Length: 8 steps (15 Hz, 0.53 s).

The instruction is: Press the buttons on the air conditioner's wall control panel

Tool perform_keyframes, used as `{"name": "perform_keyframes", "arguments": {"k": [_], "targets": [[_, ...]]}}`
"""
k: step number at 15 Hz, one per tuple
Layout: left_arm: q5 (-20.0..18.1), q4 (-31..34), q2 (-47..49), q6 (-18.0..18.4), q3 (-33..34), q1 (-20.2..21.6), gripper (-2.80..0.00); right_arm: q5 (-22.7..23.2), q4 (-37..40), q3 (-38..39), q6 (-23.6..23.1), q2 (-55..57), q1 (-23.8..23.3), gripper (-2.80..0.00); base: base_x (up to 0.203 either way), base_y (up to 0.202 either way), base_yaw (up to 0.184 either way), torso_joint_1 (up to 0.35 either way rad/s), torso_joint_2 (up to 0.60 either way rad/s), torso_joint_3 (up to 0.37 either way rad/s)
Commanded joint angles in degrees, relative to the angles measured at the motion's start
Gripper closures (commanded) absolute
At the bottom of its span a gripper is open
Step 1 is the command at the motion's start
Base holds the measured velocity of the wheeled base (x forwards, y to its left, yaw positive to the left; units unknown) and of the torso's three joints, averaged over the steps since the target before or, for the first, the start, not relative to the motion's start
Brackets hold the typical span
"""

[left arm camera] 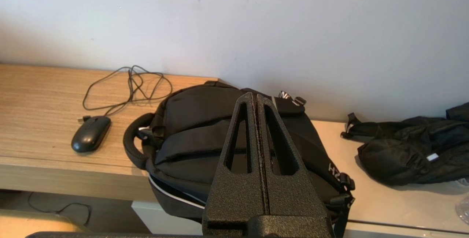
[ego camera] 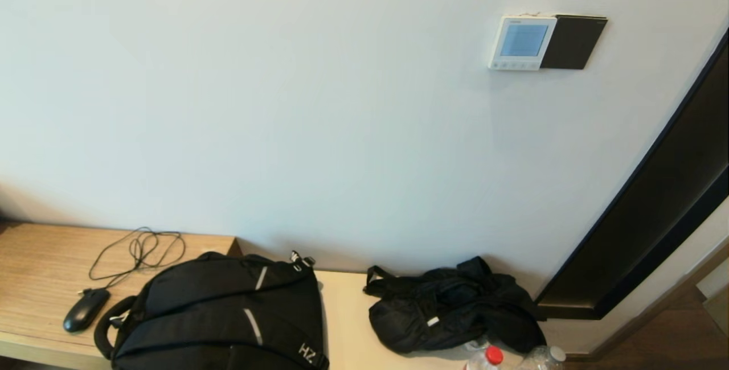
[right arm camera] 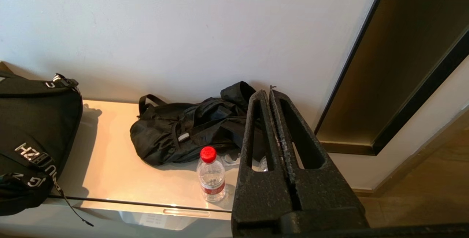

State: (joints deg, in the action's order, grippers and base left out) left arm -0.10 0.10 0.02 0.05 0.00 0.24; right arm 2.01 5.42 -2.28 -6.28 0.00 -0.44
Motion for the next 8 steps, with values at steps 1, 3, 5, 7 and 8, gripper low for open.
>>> {"name": "perform_keyframes", "arguments": {"k": [1,3,5,7,8], "targets": [[0.0,0.0,0.0,0.0,0.0,0.0,0.0,0.2,0.0,0.0,0.0,0.0,0.0,0.0,0.0,0.0,0.0,0.0,0.0,0.0],[0.0,0.0,0.0,0.0,0.0,0.0,0.0,0.3,0.2,-0.2,0.0,0.0,0.0,0.0,0.0,0.0,0.0,0.0,0.0,0.0],[0.0,0.0,0.0,0.0,0.0,0.0,0.0,0.3,0.2,-0.1,0.0,-0.1,0.0,0.0,0.0,0.0,0.0,0.0,0.0,0.0],[0.0,0.0,0.0,0.0,0.0,0.0,0.0,0.3,0.2,-0.1,0.0,-0.1,0.0,0.0,0.0,0.0,0.0,0.0,0.0,0.0],[0.0,0.0,0.0,0.0,0.0,0.0,0.0,0.2,0.1,-0.1,0.0,-0.1,0.0,0.0,0.0,0.0,0.0,0.0,0.0,0.0]]}}
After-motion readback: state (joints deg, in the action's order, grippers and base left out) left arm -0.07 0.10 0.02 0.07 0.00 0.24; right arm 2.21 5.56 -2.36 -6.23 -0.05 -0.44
